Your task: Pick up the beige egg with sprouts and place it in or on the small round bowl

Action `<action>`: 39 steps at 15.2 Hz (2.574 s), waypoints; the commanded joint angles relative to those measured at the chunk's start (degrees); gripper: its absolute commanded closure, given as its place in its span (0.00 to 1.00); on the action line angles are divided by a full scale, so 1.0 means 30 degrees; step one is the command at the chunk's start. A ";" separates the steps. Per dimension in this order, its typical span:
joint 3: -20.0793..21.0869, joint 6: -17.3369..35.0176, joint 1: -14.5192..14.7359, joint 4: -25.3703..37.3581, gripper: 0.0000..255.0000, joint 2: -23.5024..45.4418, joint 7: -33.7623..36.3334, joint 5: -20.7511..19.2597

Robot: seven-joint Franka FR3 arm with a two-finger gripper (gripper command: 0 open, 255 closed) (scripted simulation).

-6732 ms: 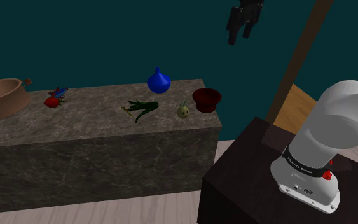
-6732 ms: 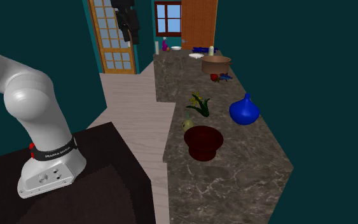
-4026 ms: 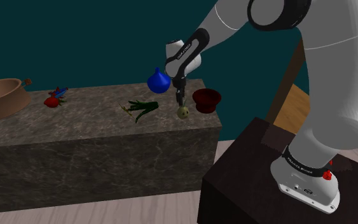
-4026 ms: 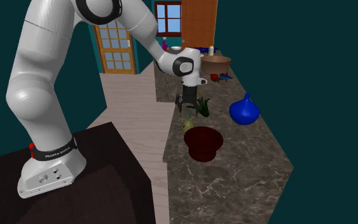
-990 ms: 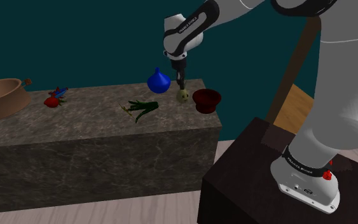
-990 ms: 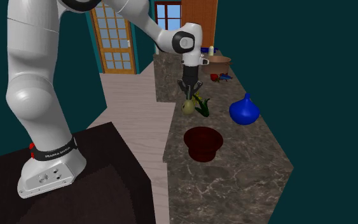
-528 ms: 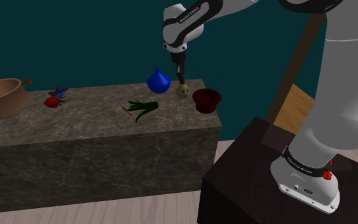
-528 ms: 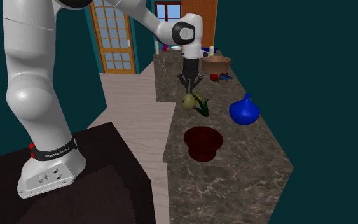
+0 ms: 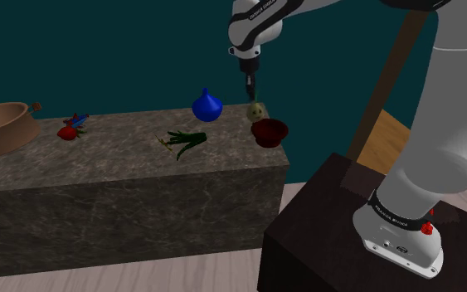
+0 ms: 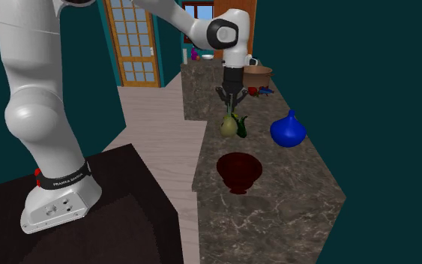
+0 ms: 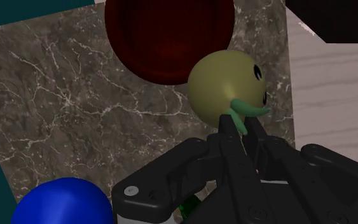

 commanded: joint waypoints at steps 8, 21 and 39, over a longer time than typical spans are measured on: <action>-0.1377 0.0007 -0.2163 -0.0331 1.00 -0.0543 -0.3560 0.0019; -0.1293 0.2928 -0.2262 -0.1709 1.00 0.1021 -0.3564 0.0269; -0.1242 0.3933 -0.2311 -0.2034 0.00 0.1709 -0.3580 0.0384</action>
